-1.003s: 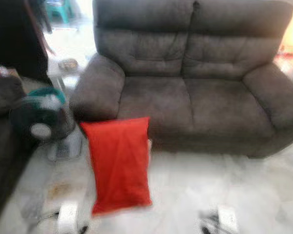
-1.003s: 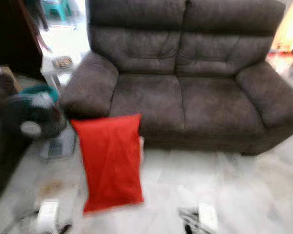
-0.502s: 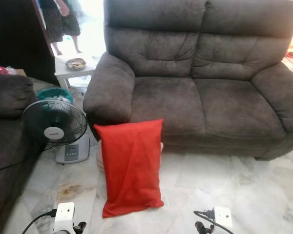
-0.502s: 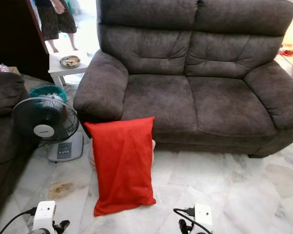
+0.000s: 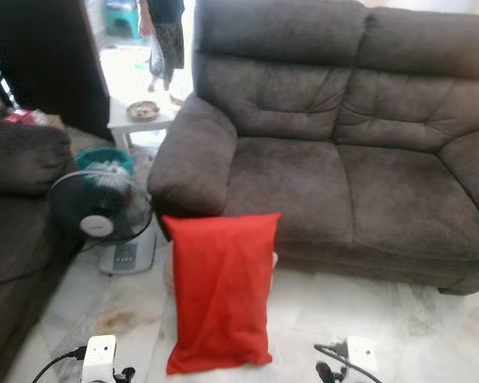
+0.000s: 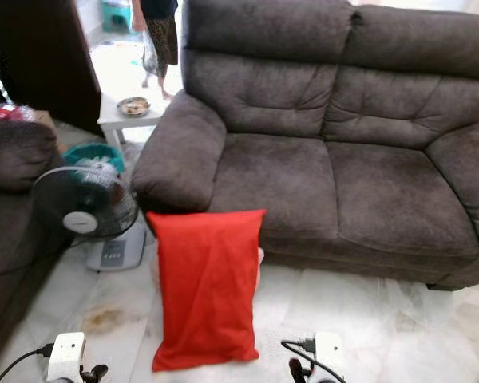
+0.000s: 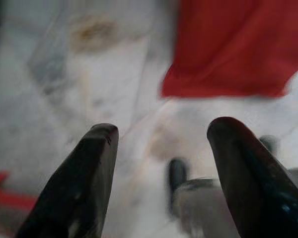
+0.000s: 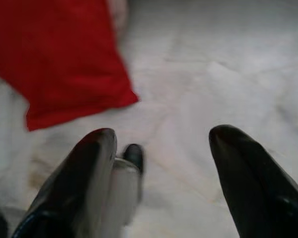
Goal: Move the pillow to the sofa from floor
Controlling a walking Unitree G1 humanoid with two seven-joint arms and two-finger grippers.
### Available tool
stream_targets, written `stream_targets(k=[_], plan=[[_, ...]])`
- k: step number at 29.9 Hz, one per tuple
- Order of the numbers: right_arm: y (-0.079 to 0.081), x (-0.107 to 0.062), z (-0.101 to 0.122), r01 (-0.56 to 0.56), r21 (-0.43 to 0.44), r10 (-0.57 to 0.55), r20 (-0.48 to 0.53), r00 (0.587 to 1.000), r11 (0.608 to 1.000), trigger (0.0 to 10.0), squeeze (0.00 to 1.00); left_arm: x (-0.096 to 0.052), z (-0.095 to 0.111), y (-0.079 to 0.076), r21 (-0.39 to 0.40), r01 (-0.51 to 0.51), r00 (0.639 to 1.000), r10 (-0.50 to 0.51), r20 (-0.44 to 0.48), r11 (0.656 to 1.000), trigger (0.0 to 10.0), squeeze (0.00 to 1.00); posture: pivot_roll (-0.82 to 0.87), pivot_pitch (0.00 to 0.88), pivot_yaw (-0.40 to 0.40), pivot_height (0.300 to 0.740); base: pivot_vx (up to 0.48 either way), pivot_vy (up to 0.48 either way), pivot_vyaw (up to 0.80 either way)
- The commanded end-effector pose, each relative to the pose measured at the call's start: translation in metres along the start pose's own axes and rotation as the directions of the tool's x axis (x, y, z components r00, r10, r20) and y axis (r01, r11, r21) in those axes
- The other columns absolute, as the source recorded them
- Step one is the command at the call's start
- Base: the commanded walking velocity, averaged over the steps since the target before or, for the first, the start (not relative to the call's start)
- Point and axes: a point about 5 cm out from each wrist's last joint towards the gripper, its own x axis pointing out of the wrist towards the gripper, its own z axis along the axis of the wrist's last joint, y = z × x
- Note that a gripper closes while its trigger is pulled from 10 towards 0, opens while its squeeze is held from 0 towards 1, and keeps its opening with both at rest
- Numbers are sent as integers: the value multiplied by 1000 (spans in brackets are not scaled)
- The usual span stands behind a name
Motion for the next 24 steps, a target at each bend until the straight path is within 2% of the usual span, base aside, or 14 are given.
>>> stream_targets(k=[1,9,24], plan=[[7,3,8,-16,8,16,21,1000,1000,10000,0,-2,-4,12,2,-29,999,29,-16,1000,10000,0,122,27,-54,740,446,0,0],[6,3,8,6,7,-6,23,1000,1000,10000,0,-2,-3,12,-4,-27,1000,27,-14,1000,10000,0,125,29,-56,740,418,0,0],[5,2,8,12,3,-12,25,1000,1000,10000,0,-2,-3,12,3,-29,1000,29,-7,1000,10000,0,130,34,-61,740,0,0,0]])
